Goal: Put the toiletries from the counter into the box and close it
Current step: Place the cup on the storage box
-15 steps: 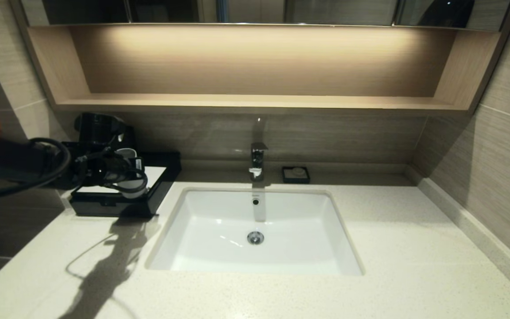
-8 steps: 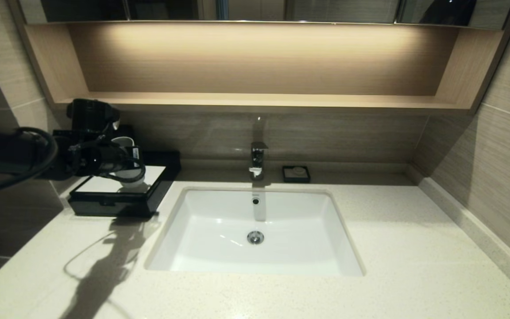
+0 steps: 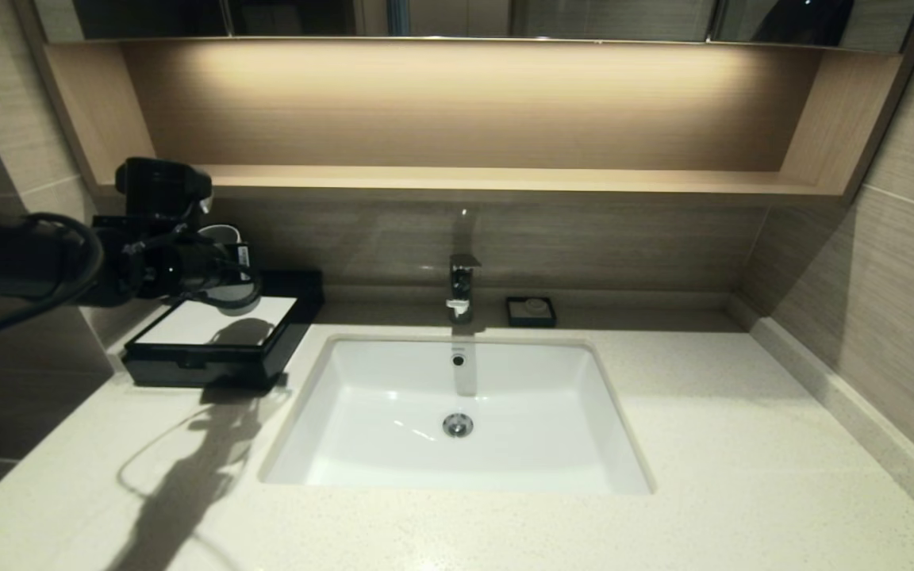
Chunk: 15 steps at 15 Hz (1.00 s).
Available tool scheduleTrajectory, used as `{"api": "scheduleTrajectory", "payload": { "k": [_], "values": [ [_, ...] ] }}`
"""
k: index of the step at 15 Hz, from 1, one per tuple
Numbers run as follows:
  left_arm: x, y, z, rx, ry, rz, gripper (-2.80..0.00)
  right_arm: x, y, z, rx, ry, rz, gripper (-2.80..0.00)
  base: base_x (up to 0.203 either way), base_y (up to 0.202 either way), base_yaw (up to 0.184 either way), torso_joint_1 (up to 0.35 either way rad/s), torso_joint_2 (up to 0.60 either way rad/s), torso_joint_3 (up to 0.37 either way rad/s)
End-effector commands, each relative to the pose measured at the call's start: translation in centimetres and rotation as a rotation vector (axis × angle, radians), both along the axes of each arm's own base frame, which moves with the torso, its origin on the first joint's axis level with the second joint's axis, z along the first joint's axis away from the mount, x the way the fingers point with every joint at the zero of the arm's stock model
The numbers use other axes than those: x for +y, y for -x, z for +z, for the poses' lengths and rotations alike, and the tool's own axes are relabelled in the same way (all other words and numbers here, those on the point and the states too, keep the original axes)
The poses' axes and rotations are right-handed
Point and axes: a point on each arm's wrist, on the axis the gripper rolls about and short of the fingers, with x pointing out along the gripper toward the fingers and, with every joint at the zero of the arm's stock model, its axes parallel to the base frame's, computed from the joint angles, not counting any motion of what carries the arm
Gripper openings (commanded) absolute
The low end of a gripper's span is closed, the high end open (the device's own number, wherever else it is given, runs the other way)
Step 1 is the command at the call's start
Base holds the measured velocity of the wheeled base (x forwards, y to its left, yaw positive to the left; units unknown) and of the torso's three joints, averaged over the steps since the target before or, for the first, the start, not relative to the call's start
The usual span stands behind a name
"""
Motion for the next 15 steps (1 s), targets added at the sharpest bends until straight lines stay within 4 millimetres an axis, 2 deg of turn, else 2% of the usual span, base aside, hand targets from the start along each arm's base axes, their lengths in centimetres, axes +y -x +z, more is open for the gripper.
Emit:
{"api": "scheduleTrajectory", "payload": {
  "k": [1, 9, 15],
  "values": [
    [-0.1, -1.2, -0.8, 0.012, -0.011, -0.003, -2.80, 0.0, 0.0, 0.0, 0.000, 0.000, 0.000, -2.80, 0.000, 0.000, 0.000, 0.000, 0.00, 0.000],
    [-0.2, -4.7, 0.1, 0.008, -0.022, -0.006, -2.80, 0.0, 0.0, 0.0, 0.001, 0.000, 0.000, -2.80, 0.000, 0.000, 0.000, 0.000, 0.00, 0.000],
    [0.4, -5.2, -0.2, 0.067, -0.034, 0.002, -2.80, 0.0, 0.0, 0.0, 0.001, 0.000, 0.000, -2.80, 0.000, 0.000, 0.000, 0.000, 0.00, 0.000]
  ]
}}
